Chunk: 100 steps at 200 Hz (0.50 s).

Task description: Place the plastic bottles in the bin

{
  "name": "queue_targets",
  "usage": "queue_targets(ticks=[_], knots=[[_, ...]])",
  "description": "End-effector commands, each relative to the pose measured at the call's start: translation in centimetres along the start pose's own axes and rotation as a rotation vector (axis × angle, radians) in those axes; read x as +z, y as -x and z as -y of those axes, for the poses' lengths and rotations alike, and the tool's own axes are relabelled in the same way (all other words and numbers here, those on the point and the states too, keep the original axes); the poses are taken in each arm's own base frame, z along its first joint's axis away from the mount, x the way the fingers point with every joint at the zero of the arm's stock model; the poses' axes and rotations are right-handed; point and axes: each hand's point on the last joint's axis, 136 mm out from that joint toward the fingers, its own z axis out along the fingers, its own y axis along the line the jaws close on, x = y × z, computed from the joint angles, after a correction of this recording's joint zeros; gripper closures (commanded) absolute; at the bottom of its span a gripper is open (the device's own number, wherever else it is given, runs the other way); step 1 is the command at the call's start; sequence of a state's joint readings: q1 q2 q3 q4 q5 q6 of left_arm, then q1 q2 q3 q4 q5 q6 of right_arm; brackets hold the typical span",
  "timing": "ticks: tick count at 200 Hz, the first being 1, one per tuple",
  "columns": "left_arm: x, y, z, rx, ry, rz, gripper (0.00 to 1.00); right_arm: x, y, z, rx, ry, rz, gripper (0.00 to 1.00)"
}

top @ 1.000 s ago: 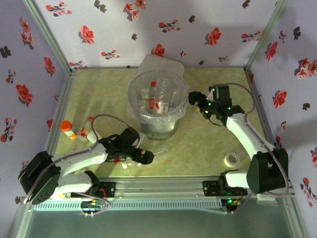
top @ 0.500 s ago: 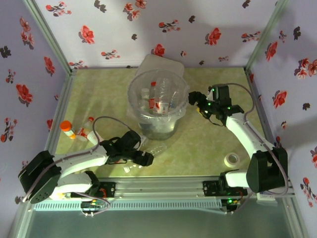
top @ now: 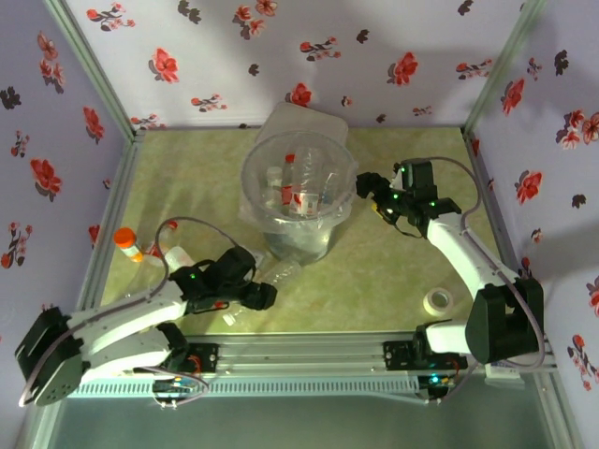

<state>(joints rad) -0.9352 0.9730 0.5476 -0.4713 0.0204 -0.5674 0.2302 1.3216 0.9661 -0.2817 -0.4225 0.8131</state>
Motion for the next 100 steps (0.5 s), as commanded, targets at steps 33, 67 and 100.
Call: queue_targets(ticks=[33, 67, 100], knots=[[-6.3, 3.7, -4.7, -0.176, 0.214, 0.15, 0.33, -0.3, 0.8, -1.7, -0.017, 0.047, 0.025, 0.1], [-7.9, 3.7, -7.0, -0.269, 0.262, 0.185, 0.34, -0.4, 0.9, -1.8, -0.027, 0.043, 0.022, 0.1], [-10.1, 4.8, -9.1, -0.376, 0.326, 0.277, 0.35, -0.2, 0.8, -1.7, -0.02, 0.046, 0.021, 0.1]])
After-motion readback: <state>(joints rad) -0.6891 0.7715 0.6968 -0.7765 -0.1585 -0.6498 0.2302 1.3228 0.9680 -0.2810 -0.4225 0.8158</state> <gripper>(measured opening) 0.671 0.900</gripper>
